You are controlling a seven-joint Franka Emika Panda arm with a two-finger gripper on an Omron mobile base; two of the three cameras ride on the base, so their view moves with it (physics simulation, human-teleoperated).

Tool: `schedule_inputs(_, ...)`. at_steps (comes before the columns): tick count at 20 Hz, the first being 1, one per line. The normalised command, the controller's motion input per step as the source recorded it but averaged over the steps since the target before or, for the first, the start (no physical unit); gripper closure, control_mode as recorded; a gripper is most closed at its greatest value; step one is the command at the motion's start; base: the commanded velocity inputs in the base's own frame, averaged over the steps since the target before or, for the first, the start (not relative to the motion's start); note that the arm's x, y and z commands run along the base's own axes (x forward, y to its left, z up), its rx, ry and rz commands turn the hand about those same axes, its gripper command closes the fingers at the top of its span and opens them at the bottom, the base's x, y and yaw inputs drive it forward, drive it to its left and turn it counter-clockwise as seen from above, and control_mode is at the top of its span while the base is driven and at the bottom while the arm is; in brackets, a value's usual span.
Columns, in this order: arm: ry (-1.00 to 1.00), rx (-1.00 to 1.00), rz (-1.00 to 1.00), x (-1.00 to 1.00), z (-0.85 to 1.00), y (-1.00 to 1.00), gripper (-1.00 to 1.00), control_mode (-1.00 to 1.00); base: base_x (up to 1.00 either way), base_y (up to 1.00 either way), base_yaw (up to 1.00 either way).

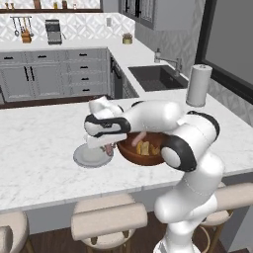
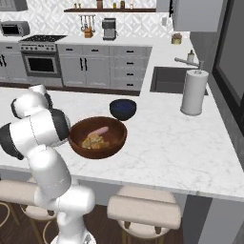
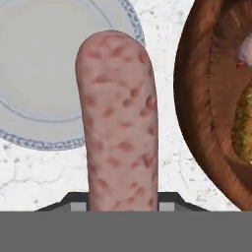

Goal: Place one bun and one sausage from the bowl on each plate.

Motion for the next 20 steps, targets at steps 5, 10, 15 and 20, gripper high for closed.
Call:
schedule_inputs(5, 0.00, -0.06, 0.00, 0.70, -0.92, 0.91, 1.00, -1.00, 0.00, 0.00, 0.00)
schedule_inputs(10, 0.00, 0.00, 0.00, 0.90, -0.33, 0.08, 1.00, -1.00, 0.00, 0.00, 0.00)
schedule_inputs(15, 0.02, 0.00, -0.01, 0.27, -0.13, -0.17, -1.00, -1.00, 0.00, 0.00, 0.00)
schedule_inputs(20, -0.07, 0.00, 0.00, -0.21, -0.01, -0.36, -1.00, -1.00, 0.00, 0.00, 0.00)
